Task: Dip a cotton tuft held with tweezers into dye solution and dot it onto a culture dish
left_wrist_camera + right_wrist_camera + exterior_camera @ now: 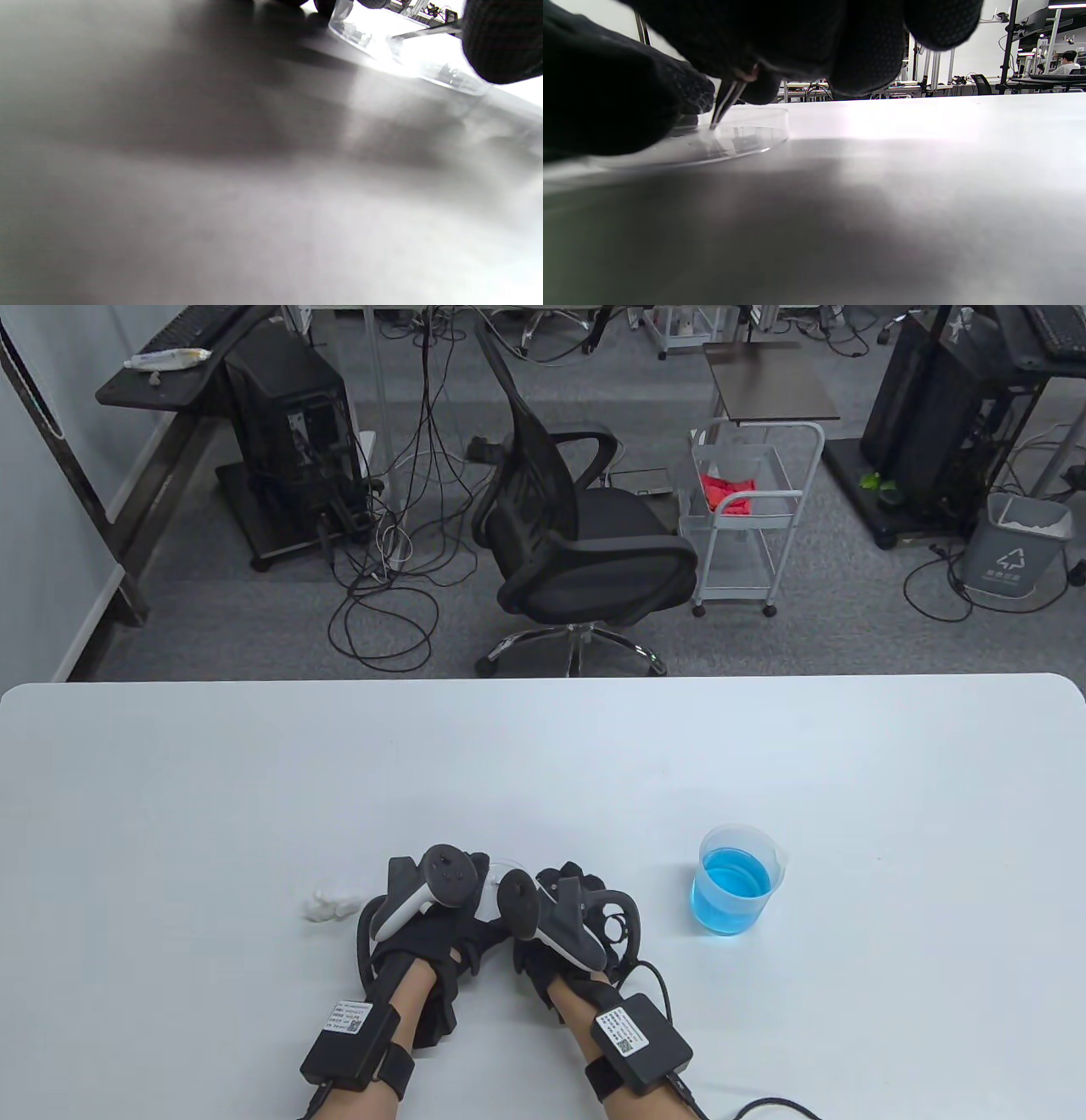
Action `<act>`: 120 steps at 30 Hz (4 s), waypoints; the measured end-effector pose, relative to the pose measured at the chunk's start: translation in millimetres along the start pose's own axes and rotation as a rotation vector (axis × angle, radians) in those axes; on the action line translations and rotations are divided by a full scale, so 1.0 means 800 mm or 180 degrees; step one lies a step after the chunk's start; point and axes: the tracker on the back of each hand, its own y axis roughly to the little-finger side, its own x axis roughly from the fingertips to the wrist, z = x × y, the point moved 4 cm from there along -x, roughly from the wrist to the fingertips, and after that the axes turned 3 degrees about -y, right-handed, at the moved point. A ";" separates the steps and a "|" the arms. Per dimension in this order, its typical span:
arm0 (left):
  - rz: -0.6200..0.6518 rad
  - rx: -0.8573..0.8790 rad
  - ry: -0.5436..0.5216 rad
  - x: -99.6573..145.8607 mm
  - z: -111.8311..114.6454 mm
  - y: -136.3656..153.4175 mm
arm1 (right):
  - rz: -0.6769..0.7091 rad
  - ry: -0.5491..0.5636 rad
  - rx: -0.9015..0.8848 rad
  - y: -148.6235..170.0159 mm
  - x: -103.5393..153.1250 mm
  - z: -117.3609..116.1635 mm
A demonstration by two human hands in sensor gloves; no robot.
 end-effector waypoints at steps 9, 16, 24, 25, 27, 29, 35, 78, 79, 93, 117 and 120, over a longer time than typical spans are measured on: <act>0.0000 0.0001 0.0002 0.000 0.000 0.000 | -0.0035 0.0001 -0.0019 0.003 -0.001 0.000; -0.0001 0.0000 0.0000 0.000 0.000 0.000 | -0.0072 0.0007 0.0026 0.007 -0.002 0.000; -0.0001 0.0001 0.0000 0.000 0.000 0.000 | -0.0097 0.0008 0.0023 0.009 -0.002 0.000; -0.0001 0.0002 -0.0001 0.000 0.000 0.000 | -0.0104 -0.0002 0.0018 0.010 -0.002 0.000; -0.0001 0.0001 -0.0001 0.000 0.000 0.000 | -0.0106 0.0008 0.0005 0.010 -0.002 0.002; -0.0001 0.0003 -0.0001 0.000 0.000 0.000 | -0.0100 0.0052 0.0005 0.010 -0.001 0.003; -0.0001 0.0003 -0.0001 0.000 0.000 0.000 | -0.0139 0.0013 -0.0013 0.013 -0.002 0.001; 0.0001 0.0008 -0.0010 0.000 0.001 0.001 | -0.0241 -0.0011 -0.0015 0.024 -0.002 0.003; 0.0001 0.0008 -0.0010 0.000 0.001 0.001 | -0.0238 -0.0005 -0.0014 0.024 -0.002 0.003; 0.0002 0.0019 -0.0007 -0.001 0.001 0.002 | -0.0224 -0.0013 0.0002 0.023 -0.001 0.003; 0.0003 0.0026 -0.0007 -0.001 0.001 0.002 | -0.0237 -0.0020 -0.0020 0.025 -0.002 0.005; 0.0003 0.0026 -0.0008 -0.001 0.002 0.002 | -0.0239 -0.0031 -0.0008 0.025 -0.002 0.005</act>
